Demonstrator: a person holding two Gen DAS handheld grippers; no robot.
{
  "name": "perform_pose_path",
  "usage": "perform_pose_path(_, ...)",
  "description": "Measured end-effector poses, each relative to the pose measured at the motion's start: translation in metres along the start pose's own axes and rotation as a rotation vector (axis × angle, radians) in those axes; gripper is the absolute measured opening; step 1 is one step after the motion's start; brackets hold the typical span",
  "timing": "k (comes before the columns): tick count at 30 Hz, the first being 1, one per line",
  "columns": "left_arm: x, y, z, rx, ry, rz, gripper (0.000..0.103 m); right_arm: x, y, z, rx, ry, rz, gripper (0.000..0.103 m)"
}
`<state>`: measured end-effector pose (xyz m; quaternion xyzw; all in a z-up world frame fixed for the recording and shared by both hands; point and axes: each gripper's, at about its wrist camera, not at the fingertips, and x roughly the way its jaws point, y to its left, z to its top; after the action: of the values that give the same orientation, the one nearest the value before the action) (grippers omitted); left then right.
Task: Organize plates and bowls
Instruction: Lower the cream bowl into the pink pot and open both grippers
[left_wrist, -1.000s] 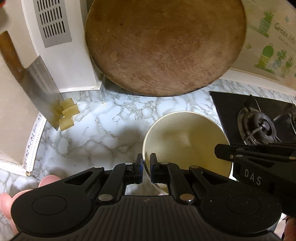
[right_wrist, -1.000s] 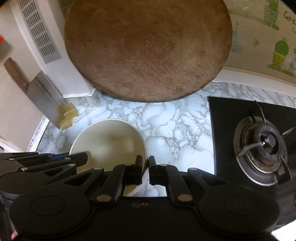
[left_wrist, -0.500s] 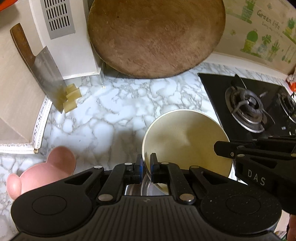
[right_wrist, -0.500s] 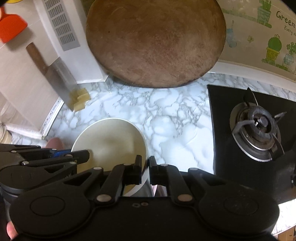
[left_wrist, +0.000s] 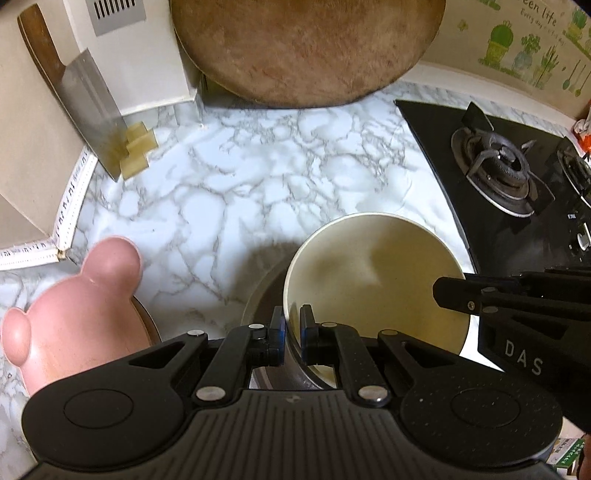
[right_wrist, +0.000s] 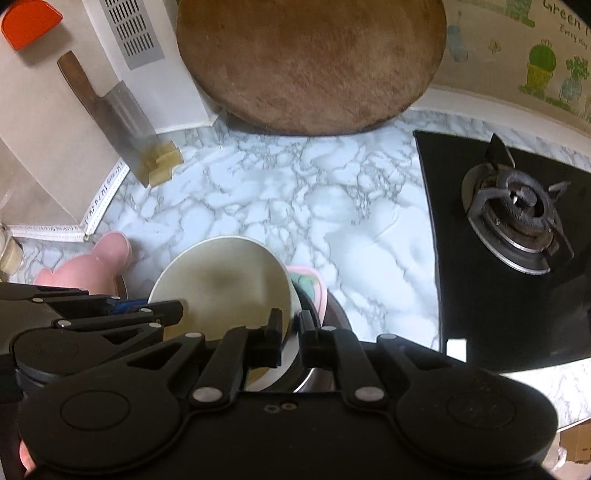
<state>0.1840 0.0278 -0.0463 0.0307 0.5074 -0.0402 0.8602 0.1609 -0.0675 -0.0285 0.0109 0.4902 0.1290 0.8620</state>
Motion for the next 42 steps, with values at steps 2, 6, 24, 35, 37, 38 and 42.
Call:
perform_pose_path(2, 0.002, -0.002, -0.001, 0.006, 0.004, 0.006, 0.006, 0.004, -0.002, -0.003, 0.007, 0.012, 0.001, 0.009)
perform_pose_path(6, 0.007, -0.003, -0.003, 0.015, 0.008, 0.017, 0.006, 0.008, -0.003, -0.008, 0.015, 0.022, 0.003, 0.009)
perform_pose_path(24, 0.023, -0.009, -0.005, 0.061, 0.003, 0.062, 0.006, 0.025, -0.005, -0.014, 0.006, 0.06, 0.012, 0.01)
perform_pose_path(35, 0.034, -0.005, -0.009, 0.05, 0.022, 0.045, 0.006, 0.027, -0.004, -0.015, -0.005, 0.06, 0.014, 0.016)
perform_pose_path(37, 0.034, -0.003, -0.01, 0.045, 0.021, 0.035, 0.006, 0.027, -0.003, -0.015, -0.005, 0.059, 0.018, 0.017)
perform_pose_path(38, 0.034, -0.002, -0.01, 0.041, 0.02, 0.027, 0.006, 0.027, -0.004, -0.015, -0.004, 0.058, 0.018, 0.017)
perform_pose_path(42, 0.033, 0.003, -0.01, 0.025, 0.015, -0.001, 0.007, 0.026, -0.005, -0.015, 0.001, 0.054, 0.03, 0.021)
